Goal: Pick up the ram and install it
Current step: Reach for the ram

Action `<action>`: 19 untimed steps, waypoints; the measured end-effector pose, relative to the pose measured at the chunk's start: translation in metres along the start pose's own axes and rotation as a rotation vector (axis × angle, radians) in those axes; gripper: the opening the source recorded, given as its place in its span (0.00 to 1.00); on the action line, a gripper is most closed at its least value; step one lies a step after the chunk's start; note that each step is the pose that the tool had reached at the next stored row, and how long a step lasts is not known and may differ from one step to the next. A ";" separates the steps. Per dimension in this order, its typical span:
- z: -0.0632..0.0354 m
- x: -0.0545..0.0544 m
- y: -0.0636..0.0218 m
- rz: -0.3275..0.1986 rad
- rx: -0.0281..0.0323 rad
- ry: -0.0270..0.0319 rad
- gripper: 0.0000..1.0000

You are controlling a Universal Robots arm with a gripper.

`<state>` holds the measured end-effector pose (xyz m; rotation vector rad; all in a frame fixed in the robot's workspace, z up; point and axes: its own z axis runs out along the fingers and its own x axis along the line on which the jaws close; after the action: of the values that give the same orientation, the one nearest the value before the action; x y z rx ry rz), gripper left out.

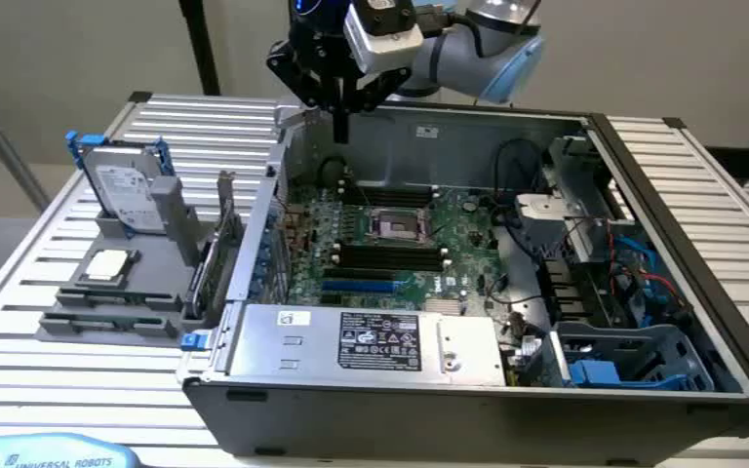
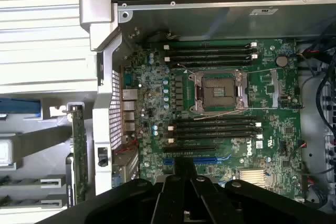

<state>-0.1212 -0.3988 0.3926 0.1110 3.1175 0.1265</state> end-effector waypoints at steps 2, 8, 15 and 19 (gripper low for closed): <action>0.0000 0.000 0.0000 0.000 -0.0003 0.0001 0.11; 0.0000 0.000 0.0000 0.000 -0.0009 0.0001 0.11; -0.0002 0.002 -0.0002 0.000 -0.0007 0.0002 0.11; -0.0001 0.016 -0.0029 0.000 -0.0010 0.0005 0.11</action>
<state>-0.1377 -0.4005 0.3922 0.1111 3.1179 0.1280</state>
